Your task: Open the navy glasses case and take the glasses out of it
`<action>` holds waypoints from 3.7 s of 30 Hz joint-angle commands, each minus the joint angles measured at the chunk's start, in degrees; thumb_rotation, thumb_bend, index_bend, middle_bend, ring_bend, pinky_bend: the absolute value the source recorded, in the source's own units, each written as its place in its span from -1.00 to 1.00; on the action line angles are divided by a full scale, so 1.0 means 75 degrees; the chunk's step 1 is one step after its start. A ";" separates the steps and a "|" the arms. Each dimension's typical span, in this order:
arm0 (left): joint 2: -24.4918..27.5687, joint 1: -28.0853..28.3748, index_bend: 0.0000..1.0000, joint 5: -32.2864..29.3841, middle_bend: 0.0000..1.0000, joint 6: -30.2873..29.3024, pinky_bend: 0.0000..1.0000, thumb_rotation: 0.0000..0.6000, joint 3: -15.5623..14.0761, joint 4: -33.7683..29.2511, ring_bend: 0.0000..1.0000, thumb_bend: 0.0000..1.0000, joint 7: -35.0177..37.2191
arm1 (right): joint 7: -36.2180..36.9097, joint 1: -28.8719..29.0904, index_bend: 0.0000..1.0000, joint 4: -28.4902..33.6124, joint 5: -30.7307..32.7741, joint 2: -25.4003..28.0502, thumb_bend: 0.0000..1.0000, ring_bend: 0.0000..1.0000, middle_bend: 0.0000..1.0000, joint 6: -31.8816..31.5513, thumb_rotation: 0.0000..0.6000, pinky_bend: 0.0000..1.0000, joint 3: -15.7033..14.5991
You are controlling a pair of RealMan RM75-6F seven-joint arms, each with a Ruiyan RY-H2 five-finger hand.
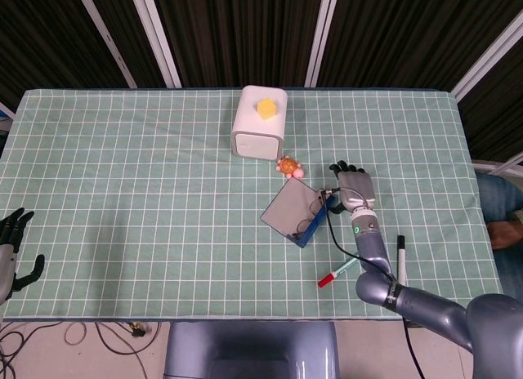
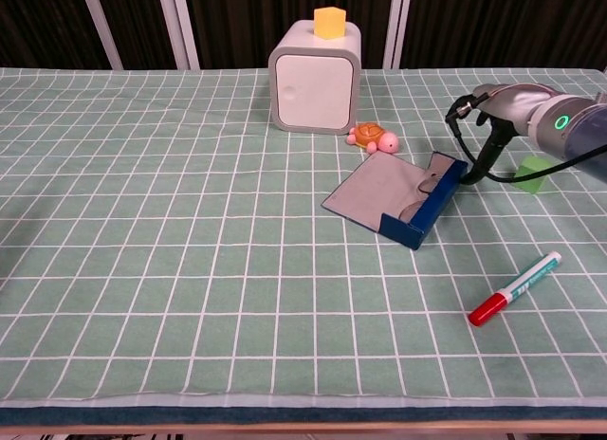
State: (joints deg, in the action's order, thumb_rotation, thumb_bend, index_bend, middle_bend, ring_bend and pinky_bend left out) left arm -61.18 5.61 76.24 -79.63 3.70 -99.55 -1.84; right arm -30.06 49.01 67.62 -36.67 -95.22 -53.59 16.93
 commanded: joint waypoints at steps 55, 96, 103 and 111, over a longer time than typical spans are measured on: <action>0.0015 -0.0012 -0.90 -0.0018 -1.00 0.0013 -1.00 1.00 0.0009 -0.0025 -1.00 -0.12 0.0028 | 0.0000 -0.0486 -0.67 0.2842 -0.1773 0.1785 -0.52 -0.65 -0.78 -0.0077 1.00 -0.54 -0.0475; -0.0010 0.0003 -0.90 -0.0161 -1.00 0.0041 -1.00 1.00 0.0049 -0.0057 -1.00 -0.12 -0.0075 | -0.0452 -0.1271 -0.48 0.4179 -0.4328 0.1876 -0.45 -0.70 -0.84 -0.0572 1.00 -0.54 -0.2065; -0.0016 -0.0003 -0.90 -0.0179 -1.00 0.0024 -1.00 1.00 0.0063 -0.0055 -1.00 -0.12 -0.0071 | -0.0569 -0.1226 -0.48 0.3995 -0.4210 0.1617 -0.45 -0.70 -0.84 -0.0473 1.00 -0.54 -0.2045; -0.0013 -0.0004 -0.90 -0.0185 -1.00 0.0020 -1.00 1.00 0.0070 -0.0057 -1.00 -0.12 -0.0065 | -0.0666 -0.1236 -0.48 0.3892 -0.4142 0.1495 -0.44 -0.72 -0.84 -0.0429 1.00 -0.54 -0.2086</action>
State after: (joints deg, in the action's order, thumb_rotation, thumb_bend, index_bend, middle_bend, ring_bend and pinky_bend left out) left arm -61.28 5.58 74.84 -79.48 4.22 -99.97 -2.32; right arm -34.95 39.75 96.89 -67.81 -83.93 -56.84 1.33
